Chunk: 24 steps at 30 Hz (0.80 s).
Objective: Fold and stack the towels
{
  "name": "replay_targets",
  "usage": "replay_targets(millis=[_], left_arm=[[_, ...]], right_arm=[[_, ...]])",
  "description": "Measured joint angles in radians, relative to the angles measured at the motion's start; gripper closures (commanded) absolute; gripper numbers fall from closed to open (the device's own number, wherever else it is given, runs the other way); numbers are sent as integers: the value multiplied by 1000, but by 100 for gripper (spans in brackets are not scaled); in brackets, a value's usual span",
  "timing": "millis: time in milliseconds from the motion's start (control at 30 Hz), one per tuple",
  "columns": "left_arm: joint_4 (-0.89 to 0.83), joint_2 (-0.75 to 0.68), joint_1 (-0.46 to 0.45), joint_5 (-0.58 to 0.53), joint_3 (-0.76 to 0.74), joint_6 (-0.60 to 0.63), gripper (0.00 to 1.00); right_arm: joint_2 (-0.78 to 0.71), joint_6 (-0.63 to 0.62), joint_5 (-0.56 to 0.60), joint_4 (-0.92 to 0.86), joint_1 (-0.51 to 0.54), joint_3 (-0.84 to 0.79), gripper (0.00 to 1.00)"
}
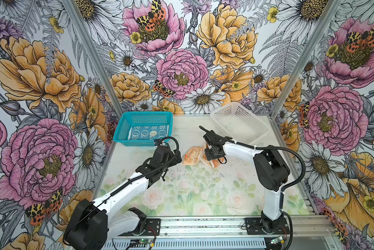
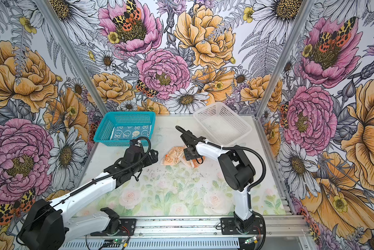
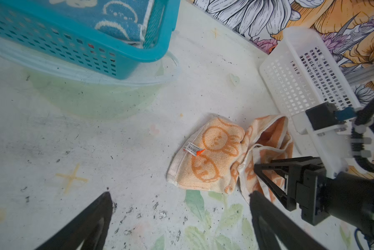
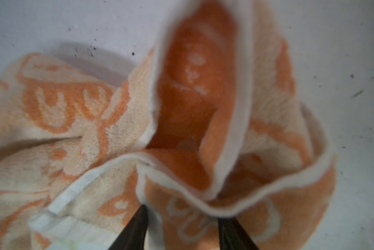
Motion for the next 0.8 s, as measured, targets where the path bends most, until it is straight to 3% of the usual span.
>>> replay_targets(millis=[100, 167, 567, 733, 800], left_arm=[[0, -2, 0, 3, 0, 0, 1], [1, -3, 0, 3, 0, 0, 1], [4, 4, -36, 6, 2, -2, 1], [3, 40, -65, 5, 30, 2, 1], [3, 63, -81, 3, 51, 2, 1]], right_arm=[[2, 3, 24, -6, 0, 0, 93], [-4, 0, 29, -6, 0, 0, 100], [-257, 4, -104, -9, -32, -31, 100], [-360, 7, -141, 0, -107, -128, 100], [-385, 11, -149, 4, -140, -194, 96]])
